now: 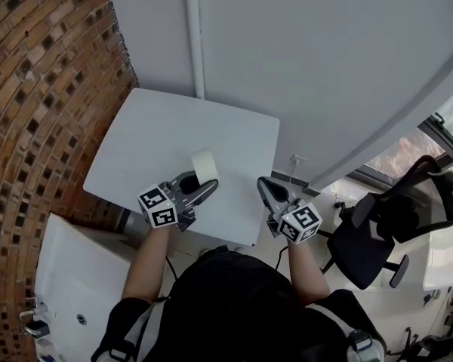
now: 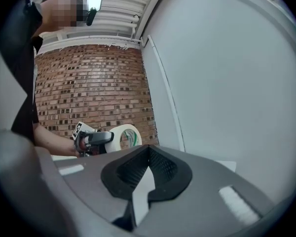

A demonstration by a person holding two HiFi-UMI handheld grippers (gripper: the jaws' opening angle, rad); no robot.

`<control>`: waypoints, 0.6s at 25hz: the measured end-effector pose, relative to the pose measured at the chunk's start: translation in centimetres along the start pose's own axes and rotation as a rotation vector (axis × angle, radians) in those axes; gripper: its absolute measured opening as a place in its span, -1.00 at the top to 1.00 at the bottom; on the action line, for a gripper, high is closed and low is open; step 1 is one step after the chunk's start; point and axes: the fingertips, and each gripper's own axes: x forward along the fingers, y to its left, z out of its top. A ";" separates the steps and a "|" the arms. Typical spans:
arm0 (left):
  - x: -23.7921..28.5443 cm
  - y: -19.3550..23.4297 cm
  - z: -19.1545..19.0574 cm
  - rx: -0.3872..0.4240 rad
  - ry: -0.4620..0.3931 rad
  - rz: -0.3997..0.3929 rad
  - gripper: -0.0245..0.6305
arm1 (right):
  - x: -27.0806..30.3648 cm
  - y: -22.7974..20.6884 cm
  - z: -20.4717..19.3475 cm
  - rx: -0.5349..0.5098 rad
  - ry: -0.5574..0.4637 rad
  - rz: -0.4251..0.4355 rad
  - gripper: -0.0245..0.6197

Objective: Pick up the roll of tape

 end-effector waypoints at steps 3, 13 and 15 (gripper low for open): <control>-1.4 -0.9 -0.6 -0.027 -0.014 -0.022 0.59 | -0.3 0.8 -0.7 0.001 0.031 -0.010 0.90; -4.5 -2.0 -3.1 -0.160 -0.077 -0.107 0.58 | -4.1 4.2 -2.9 0.017 0.104 -0.136 0.90; -5.1 -1.8 -3.9 -0.182 -0.074 -0.107 0.59 | -4.5 5.4 -3.3 0.006 0.120 -0.133 0.90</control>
